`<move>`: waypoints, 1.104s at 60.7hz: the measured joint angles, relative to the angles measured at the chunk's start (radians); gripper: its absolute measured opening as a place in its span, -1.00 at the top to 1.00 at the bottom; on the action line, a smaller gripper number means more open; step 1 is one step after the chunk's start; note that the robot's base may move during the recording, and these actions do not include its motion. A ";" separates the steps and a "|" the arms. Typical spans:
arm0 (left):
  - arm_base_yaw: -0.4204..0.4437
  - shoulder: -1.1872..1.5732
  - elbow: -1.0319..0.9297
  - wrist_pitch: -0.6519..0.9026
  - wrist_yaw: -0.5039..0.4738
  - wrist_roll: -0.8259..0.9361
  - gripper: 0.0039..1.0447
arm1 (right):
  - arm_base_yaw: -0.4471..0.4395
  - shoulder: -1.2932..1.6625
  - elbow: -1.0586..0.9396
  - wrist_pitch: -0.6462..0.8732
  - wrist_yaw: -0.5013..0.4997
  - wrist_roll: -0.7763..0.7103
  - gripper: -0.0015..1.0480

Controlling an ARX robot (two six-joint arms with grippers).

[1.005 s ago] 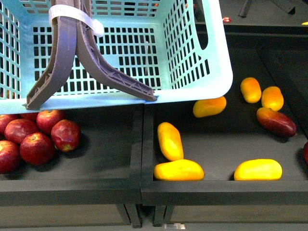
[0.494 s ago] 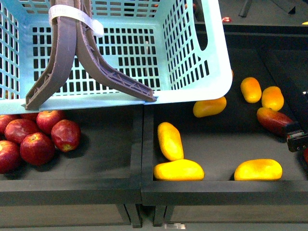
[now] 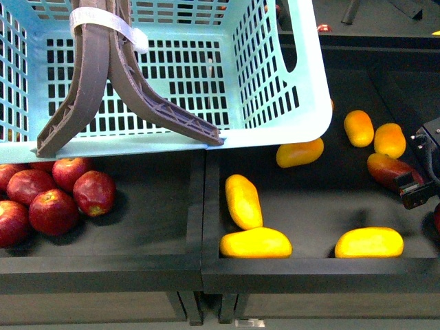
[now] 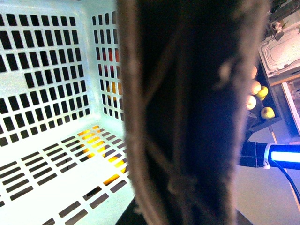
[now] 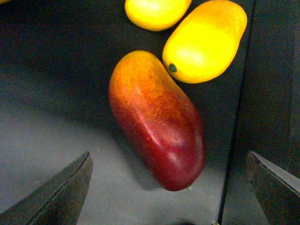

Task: Pick mango and avocado into basket

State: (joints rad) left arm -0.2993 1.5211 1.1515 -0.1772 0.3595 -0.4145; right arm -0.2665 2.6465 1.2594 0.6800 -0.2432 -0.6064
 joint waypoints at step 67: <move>0.000 0.000 0.000 0.000 0.000 0.000 0.90 | 0.019 0.233 0.290 -0.051 0.005 0.009 -0.38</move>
State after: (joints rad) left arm -0.2993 1.5211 1.1515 -0.1772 0.3595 -0.4145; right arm -0.2474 2.8796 1.5490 0.6289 -0.2382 -0.5976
